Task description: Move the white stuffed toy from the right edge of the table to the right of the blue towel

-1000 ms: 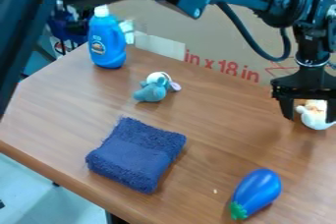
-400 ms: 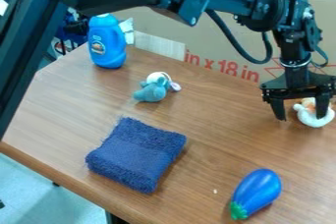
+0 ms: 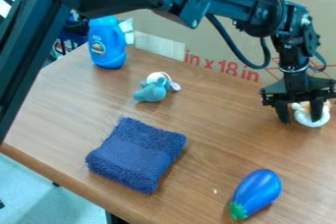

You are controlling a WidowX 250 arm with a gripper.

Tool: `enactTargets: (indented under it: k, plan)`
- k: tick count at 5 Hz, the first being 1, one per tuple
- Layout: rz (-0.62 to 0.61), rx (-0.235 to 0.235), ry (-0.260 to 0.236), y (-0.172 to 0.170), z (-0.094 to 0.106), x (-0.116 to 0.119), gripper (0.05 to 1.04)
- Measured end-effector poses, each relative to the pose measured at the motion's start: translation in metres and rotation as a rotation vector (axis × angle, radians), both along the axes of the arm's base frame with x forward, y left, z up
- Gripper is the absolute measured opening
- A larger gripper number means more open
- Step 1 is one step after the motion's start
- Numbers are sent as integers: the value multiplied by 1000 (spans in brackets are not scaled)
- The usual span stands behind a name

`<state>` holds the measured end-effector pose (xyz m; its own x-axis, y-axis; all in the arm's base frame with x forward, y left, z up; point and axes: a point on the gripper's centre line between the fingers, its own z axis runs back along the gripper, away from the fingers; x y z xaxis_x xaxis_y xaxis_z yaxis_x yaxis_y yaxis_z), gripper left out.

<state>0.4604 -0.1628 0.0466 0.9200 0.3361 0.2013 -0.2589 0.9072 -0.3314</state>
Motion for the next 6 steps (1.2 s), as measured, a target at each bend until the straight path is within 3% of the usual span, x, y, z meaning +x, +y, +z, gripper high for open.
enactTargets:
  k: [1, 2, 3, 4, 5, 6]
  plan:
    - [26, 10, 6, 0, -3, -8, 438]
    - [28, 25, 7, 0, -5, -20, 265]
    - [-12, 41, -34, 5, 4, -38, 164]
    - [-70, 72, -145, 9, 40, -48, 111]
    - [-142, 95, -215, 9, 73, -68, 100]
    - [-250, 107, -147, 10, 90, -113, 100]
